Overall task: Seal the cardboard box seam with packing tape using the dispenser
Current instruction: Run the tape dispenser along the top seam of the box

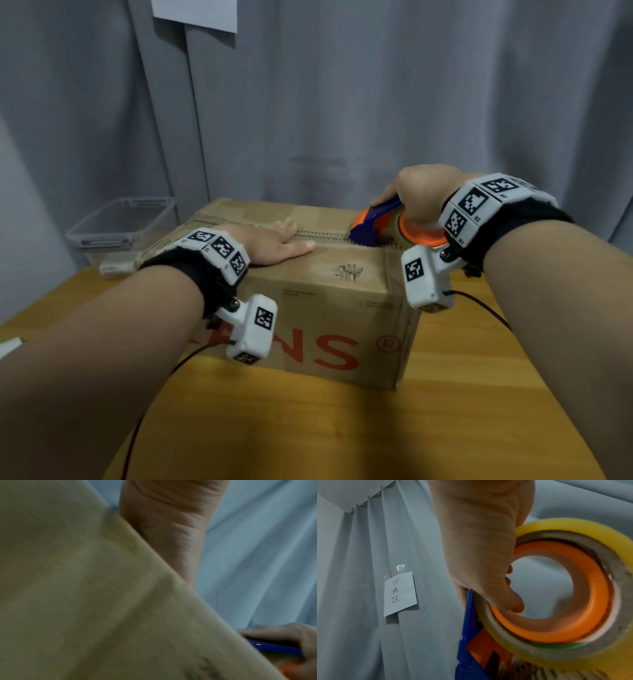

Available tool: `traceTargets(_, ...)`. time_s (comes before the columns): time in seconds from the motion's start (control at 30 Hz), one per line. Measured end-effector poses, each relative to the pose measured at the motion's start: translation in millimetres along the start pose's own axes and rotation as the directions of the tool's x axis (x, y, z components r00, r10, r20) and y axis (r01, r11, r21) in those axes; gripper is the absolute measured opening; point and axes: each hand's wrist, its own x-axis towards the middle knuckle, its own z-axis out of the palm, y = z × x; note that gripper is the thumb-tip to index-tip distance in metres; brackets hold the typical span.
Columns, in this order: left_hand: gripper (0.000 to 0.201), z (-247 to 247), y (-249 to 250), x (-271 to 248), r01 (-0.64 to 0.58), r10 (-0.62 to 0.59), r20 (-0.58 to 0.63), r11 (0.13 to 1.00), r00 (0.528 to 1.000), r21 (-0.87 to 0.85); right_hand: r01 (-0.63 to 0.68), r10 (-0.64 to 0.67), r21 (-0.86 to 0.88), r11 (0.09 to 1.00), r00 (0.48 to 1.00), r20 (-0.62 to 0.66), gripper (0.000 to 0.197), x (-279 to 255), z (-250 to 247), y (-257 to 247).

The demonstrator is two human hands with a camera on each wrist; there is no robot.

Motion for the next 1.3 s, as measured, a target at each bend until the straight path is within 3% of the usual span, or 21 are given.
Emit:
traceTargets(0.17, 0.096, 1, 16, 6, 0.15, -0.15, -0.015, 0.988, 0.989, 0.041, 0.013, -0.013, -0.004, 1.0, 1.0, -0.025, 0.056, 0, 3, 1)
traceTargets(0.37, 0.086, 5, 70, 15, -0.075, 0.076, -0.049, 0.997, 0.996, 0.014, 0.022, -0.022, 0.014, 1.0, 1.0, -0.002, 0.065, -5, -1, 9)
traceTargets(0.57, 0.091, 7, 60, 25, -0.126, 0.12, -0.077, 0.989, 0.99, -0.072, 0.048, -0.047, 0.016, 0.999, 0.999, -0.023, 0.067, -6, -6, 22)
traceTargets(0.8, 0.085, 6, 64, 20, -0.08, 0.078, -0.053, 0.996, 0.996, -0.031, 0.027, -0.025, -0.041, 0.999, 0.999, 0.046, 0.065, -30, -2, 56)
traceTargets(1.07, 0.082, 0, 103, 21, -0.012, 0.006, 0.049, 0.993, 0.999, 0.117, -0.074, 0.069, 0.1, 0.992, 0.996, 0.051, 0.065, -38, 25, 64)
traceTargets(1.2, 0.073, 4, 79, 16, -0.107, 0.107, 0.0, 0.993, 0.994, 0.04, -0.097, 0.093, 0.132, 0.986, 0.995, 0.038, 0.066, -36, 29, 64)
traceTargets(1.3, 0.071, 5, 44, 10, -0.069, 0.067, -0.046, 0.997, 0.997, -0.042, -0.123, 0.119, 0.168, 0.978, 0.992, 0.036, 0.066, -39, 32, 63)
